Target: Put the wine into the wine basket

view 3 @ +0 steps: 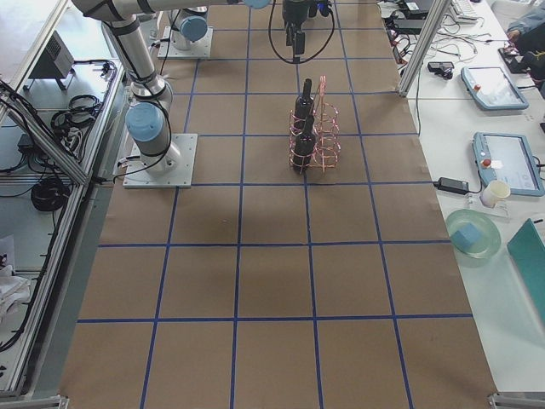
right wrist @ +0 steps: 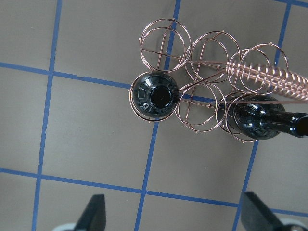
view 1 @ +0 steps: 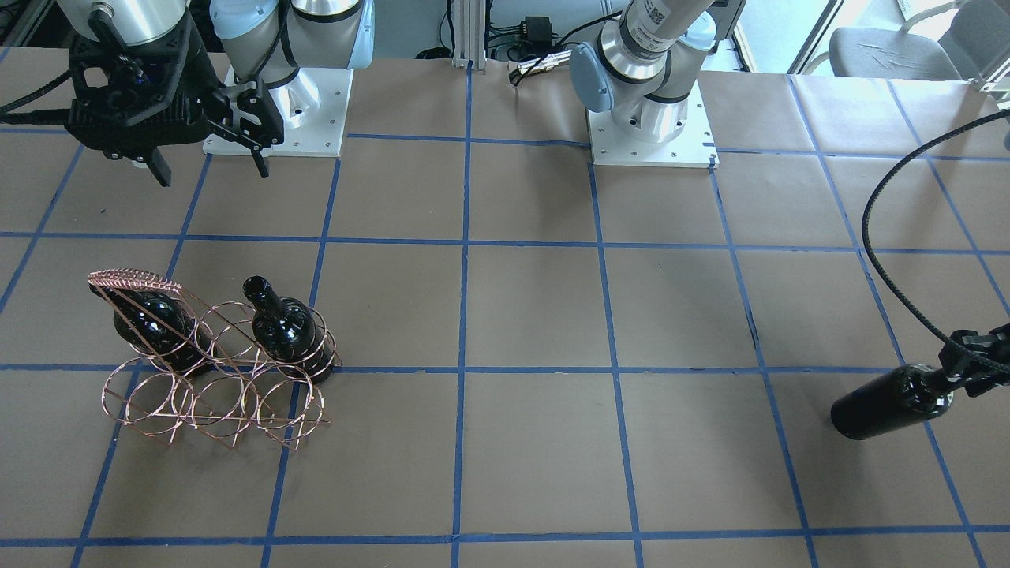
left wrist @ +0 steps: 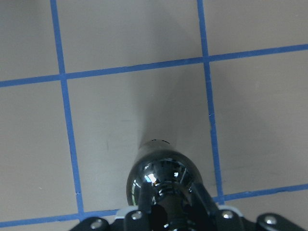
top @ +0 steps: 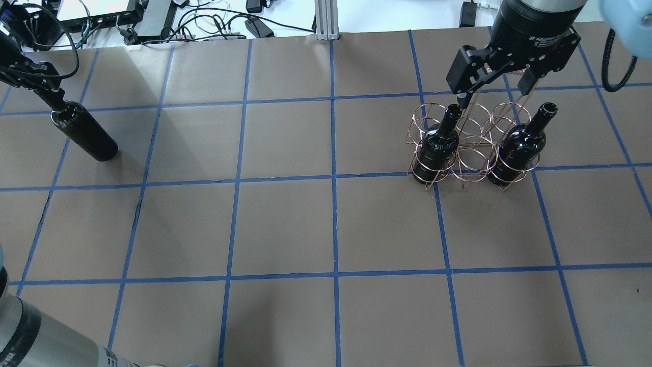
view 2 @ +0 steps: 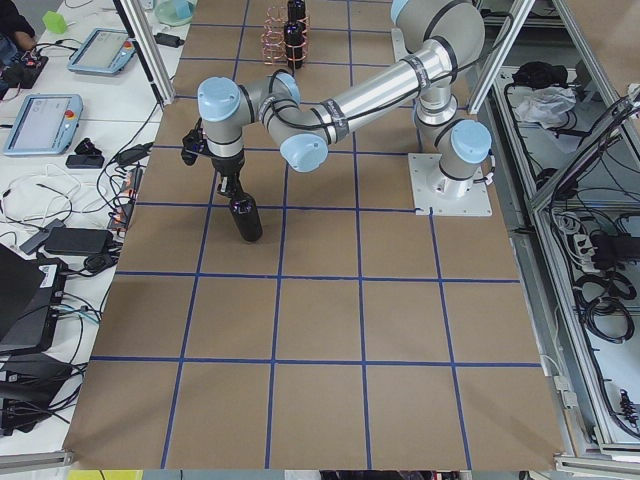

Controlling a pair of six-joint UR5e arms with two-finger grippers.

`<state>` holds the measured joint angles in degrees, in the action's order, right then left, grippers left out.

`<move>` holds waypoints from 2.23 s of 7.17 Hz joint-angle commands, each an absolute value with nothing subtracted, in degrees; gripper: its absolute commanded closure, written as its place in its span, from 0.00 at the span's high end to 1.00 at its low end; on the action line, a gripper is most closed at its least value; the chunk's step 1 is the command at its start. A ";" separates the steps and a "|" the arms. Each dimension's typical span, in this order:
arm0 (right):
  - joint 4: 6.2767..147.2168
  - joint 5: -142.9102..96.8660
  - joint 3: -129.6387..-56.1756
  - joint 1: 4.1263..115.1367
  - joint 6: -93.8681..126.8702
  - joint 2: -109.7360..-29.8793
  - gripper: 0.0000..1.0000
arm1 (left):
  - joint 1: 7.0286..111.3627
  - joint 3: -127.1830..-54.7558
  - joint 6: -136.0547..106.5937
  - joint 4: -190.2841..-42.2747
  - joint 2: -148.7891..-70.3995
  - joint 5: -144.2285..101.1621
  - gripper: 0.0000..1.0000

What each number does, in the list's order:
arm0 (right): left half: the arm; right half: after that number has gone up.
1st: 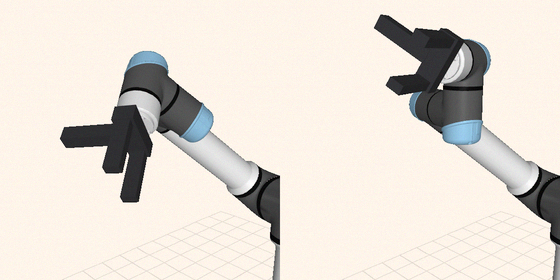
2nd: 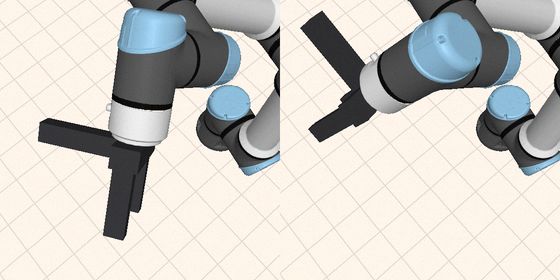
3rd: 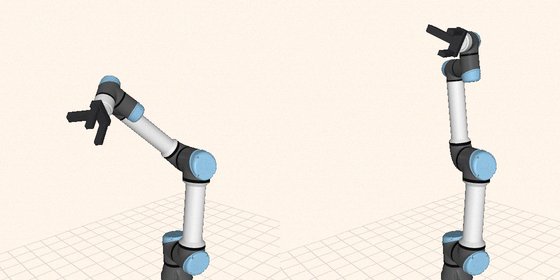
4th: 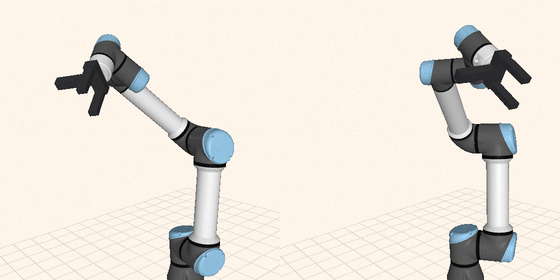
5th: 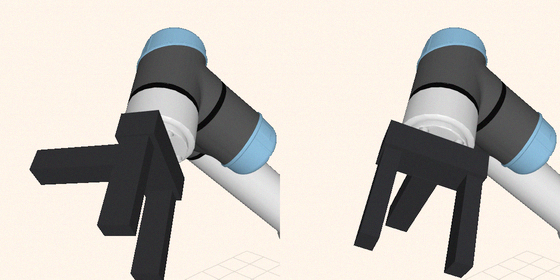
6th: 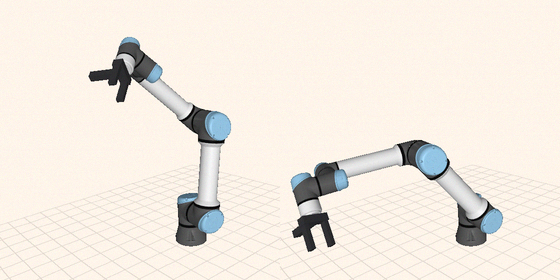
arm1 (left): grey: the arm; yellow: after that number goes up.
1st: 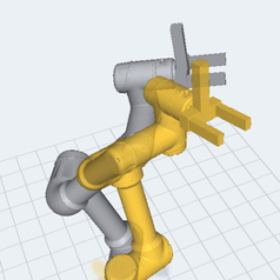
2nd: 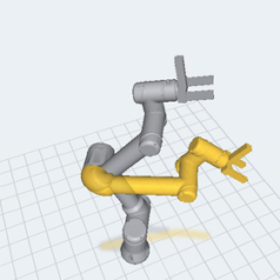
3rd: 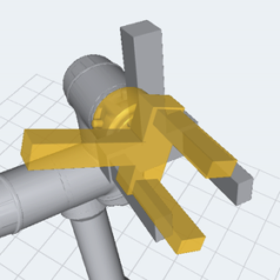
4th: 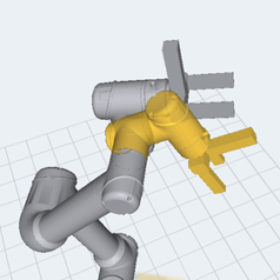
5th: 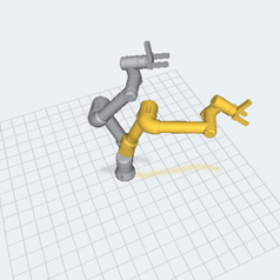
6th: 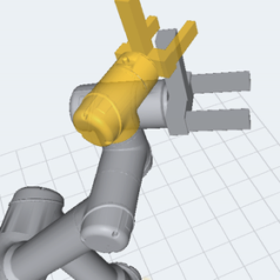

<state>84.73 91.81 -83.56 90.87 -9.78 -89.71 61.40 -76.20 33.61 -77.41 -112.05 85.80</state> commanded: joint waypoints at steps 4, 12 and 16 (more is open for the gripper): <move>85.78 92.63 -83.58 90.79 -11.33 -89.65 1.00 | 82.13 -82.85 3.31 -82.89 -101.10 85.78 0.00; 86.39 91.32 -83.50 90.18 -7.95 -90.00 1.00 | 102.47 -97.82 -10.28 -71.54 -97.03 85.96 0.00; 85.61 92.02 -83.50 89.39 -3.69 -90.44 1.00 | 102.66 -98.52 -9.93 -72.07 -97.03 86.31 0.00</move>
